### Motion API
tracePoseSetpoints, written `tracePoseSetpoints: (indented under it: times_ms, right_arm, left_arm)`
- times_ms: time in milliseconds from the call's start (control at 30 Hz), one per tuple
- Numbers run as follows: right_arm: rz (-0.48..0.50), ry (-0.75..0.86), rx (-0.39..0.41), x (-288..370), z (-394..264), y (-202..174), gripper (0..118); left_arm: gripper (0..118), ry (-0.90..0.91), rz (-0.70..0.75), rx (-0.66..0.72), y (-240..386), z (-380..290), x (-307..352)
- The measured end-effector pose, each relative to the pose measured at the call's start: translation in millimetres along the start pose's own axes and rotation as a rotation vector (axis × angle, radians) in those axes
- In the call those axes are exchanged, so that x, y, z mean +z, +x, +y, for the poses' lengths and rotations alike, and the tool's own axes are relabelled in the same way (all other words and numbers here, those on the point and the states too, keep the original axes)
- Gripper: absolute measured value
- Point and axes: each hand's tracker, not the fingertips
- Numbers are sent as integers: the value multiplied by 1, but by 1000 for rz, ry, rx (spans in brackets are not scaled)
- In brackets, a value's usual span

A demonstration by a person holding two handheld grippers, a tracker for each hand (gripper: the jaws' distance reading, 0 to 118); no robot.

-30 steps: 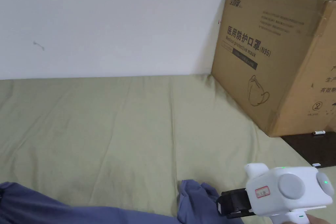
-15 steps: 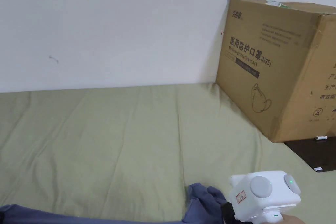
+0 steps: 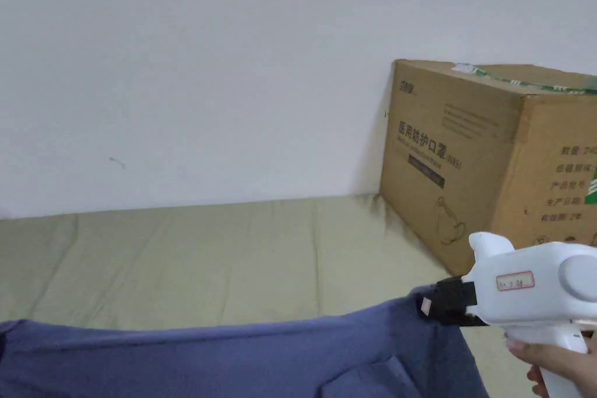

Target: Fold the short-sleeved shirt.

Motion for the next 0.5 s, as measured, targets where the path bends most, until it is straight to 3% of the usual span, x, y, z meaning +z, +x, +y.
tracePoseSetpoints:
  times_ms: [267, 500]
  right_arm:
    - [-34, 178, 154, 74, 99, -72, 2]
    - [-64, 289, 190, 84, 201, -119, 2]
  left_arm:
    - [3, 173, 39, -18, 0, 91, 70]
    - [3, 262, 104, -32, -12, 189, 84]
